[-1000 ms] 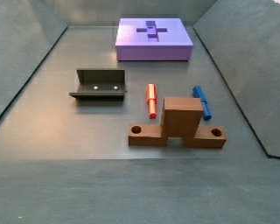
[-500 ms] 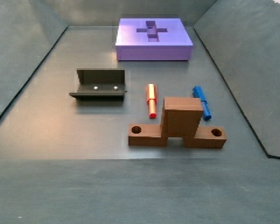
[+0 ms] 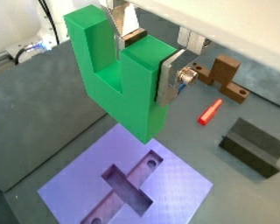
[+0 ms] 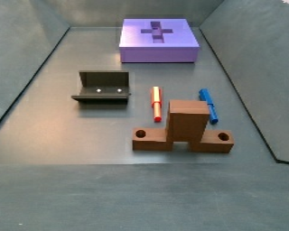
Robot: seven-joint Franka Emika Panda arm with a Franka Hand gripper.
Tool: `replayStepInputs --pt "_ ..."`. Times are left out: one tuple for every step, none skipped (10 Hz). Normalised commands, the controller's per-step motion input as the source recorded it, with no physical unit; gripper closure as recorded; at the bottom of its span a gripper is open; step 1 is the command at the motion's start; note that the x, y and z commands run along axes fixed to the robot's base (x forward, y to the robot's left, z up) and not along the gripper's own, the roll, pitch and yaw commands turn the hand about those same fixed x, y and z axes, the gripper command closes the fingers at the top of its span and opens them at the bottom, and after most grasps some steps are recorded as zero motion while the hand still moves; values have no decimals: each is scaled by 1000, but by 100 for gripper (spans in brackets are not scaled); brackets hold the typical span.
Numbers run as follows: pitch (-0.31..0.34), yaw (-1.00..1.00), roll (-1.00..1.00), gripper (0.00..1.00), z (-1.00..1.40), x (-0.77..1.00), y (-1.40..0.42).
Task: Pick up the green object. Move up. Move to above the board. Insert the green object.
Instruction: Insert the green object.
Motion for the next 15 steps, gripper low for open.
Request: replayStepInputs --pt "-140 0 0 100 -731 389 -454" --pt "-147 0 13 100 -983 526 -420" --pt "-131 49 54 100 -983 506 -337" --pt "-113 80 87 100 -960 494 -254" --pt "-83 109 131 100 -926 454 -163" --pt "-33 109 199 100 -843 314 -60" --pt "-79 140 213 100 -814 66 -46" --pt "-130 114 194 100 -811 0 -37" --pt "-176 43 166 100 -809 -89 -37" --pt "-207 31 164 100 -780 -231 -46" --pt "-189 63 93 100 -543 -297 0" --pt "-204 0 0 100 -300 -297 0" --pt "-170 0 -10 100 -169 -226 0" --pt "-119 0 -10 100 -103 -3 -134" --pt "-34 0 0 100 -149 106 -140"
